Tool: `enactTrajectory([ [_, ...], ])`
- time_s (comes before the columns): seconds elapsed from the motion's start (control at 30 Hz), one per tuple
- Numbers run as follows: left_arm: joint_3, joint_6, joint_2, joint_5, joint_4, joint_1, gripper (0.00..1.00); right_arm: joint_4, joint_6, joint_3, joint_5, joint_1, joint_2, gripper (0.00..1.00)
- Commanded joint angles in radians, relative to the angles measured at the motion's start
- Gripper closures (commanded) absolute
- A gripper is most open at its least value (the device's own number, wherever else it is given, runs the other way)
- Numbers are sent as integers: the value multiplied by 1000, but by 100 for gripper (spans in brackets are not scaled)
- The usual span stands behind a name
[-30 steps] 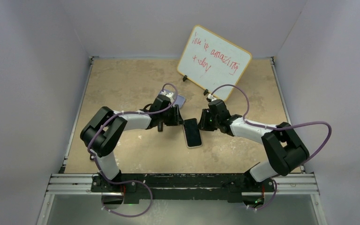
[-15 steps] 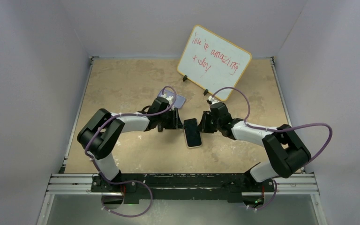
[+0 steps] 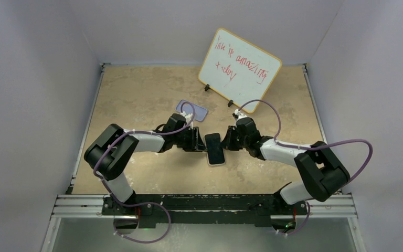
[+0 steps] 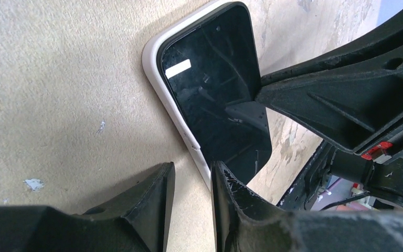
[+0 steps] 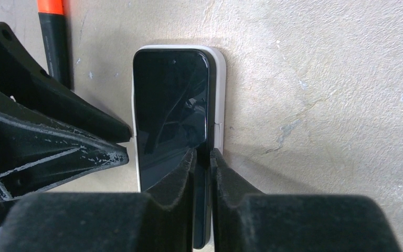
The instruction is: Put the phone into the phone case
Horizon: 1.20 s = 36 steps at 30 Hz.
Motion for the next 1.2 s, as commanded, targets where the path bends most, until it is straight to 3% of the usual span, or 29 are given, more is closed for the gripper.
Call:
enactTrajectory([
  [0.0,-4,-9,13,20,31,-6,67,-70,32,-29,-75,45,-29,80],
  [0.17,3,-22,-1,19,22,-6,67,-105,60,-51,22,41,-167,59],
  [0.4,38,-7,5,-18,-60,-5,68,-66,87,-93,14,41,-199,31],
  [0.87,29,-43,32,15,6,-7,70,172,156,-139,-87,41,-67,20],
  [1.0,22,-39,47,37,22,-8,76,242,185,-148,-157,38,-42,20],
  [1.17,-4,7,3,10,-67,-10,78,354,265,-178,-235,27,-51,20],
])
